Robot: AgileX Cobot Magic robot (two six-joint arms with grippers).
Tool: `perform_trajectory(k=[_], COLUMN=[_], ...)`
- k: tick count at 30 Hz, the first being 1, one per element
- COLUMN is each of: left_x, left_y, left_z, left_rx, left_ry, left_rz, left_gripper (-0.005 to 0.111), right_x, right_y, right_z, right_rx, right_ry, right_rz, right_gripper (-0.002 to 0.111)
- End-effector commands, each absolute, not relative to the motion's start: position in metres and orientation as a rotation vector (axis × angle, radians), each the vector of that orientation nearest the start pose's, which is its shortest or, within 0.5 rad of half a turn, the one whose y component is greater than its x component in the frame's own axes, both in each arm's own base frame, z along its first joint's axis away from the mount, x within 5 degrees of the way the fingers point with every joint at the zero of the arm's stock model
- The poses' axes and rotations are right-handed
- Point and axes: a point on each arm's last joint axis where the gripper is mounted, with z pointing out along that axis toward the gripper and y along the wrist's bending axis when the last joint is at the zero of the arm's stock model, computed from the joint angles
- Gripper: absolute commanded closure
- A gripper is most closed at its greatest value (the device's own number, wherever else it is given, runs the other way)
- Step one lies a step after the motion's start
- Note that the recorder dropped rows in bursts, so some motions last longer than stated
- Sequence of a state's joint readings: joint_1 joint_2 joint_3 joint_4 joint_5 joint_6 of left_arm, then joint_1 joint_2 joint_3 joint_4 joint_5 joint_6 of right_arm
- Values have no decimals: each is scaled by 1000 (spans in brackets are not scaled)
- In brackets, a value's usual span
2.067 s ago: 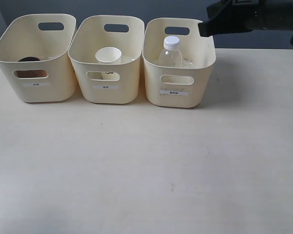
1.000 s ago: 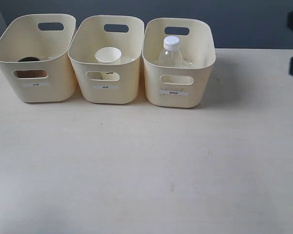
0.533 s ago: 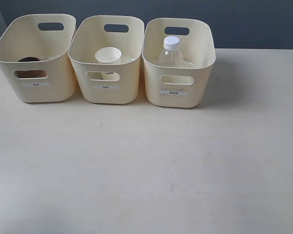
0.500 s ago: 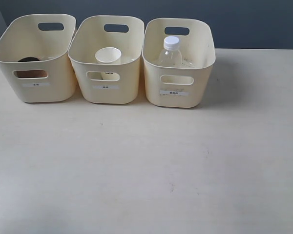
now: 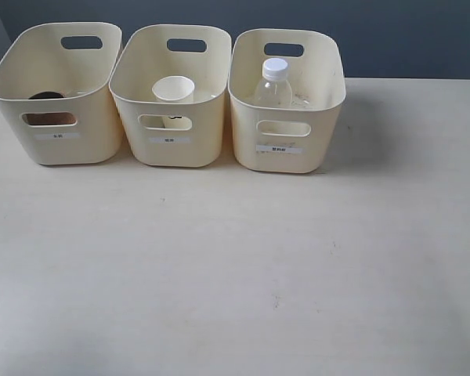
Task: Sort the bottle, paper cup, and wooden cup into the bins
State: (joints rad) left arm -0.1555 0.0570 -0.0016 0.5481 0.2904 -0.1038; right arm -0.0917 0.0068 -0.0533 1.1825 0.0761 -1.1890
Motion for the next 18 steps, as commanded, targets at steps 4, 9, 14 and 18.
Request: perform_trajectory(k=[4, 9, 14, 18], left_x=[59, 59, 59, 59], left_y=[4, 4, 4, 4], left_z=[188, 188, 188, 188], left_rx=[408, 408, 408, 408], left_ry=[1744, 1744, 1744, 1744], left_rz=[313, 313, 313, 313], left_gripper=[107, 107, 107, 107], right_x=[54, 55, 54, 54], right_y=[2, 5, -2, -5], right_z=[224, 221, 211, 204], right_rx=[-27, -72, 66, 76], right_ry=[1480, 1511, 1615, 1661], right_rz=[-64, -46, -38, -80], right_gripper=[107, 107, 107, 107])
